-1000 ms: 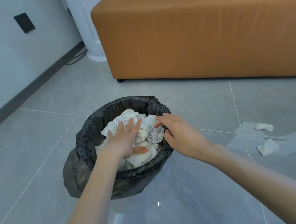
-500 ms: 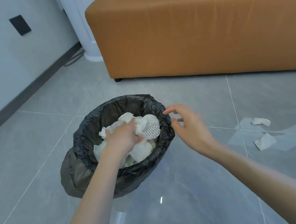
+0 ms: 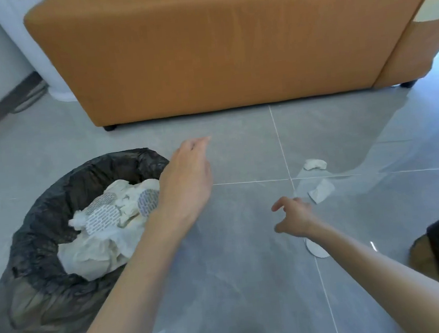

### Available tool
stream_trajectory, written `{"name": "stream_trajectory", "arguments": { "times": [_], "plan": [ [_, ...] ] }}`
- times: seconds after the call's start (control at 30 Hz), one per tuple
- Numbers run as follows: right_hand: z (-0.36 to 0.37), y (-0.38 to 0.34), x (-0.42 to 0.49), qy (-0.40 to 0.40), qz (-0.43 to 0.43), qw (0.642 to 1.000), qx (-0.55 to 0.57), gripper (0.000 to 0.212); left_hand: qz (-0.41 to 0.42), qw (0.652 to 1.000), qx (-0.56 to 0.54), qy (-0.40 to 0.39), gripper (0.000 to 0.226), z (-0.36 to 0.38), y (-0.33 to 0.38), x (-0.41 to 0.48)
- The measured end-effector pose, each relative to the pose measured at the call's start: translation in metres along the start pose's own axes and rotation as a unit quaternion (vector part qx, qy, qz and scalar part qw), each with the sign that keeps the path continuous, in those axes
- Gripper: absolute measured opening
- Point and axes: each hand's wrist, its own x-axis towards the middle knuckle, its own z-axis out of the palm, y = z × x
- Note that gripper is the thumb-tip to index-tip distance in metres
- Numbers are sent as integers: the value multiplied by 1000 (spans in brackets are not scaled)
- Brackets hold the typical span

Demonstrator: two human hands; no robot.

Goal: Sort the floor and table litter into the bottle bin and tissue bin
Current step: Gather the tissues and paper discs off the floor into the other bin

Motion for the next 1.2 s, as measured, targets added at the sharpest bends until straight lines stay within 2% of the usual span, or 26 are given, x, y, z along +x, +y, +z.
{"name": "stream_trajectory", "arguments": {
  "times": [0.1,0.2,0.3,0.4,0.53,0.63,0.7,0.8,0.93,1.0,1.1,1.2],
  "plan": [
    [14,44,-4,-52,37,996,-56,60,41,998,2,-46,45,32,23,8],
    [22,77,-12,-22,54,995,-76,62,77,992,4,-102,46,73,39,13],
    [30,98,-17,18,19,996,-85,60,102,981,-4,-165,49,112,49,14],
    [32,107,-15,34,8,998,-59,56,99,971,-4,-219,52,140,55,14],
    [24,113,-1,15,64,998,-5,55,89,960,-4,-265,51,171,59,22],
    [20,119,6,20,112,991,73,35,89,951,1,-295,51,198,62,34],
    [15,125,5,73,168,969,165,28,103,946,-2,-309,51,215,67,42],
    [6,138,6,163,231,924,258,33,135,939,-8,-316,51,240,86,51],
    [-6,150,13,218,290,867,342,35,203,905,44,-371,51,274,116,58],
    [-11,153,17,236,298,849,366,36,220,893,73,-386,49,288,124,61],
    [-15,157,22,250,292,839,385,35,220,907,78,-351,40,302,129,62],
    [-17,159,26,263,276,837,392,33,185,929,14,-320,29,310,126,68]
  ]
}}
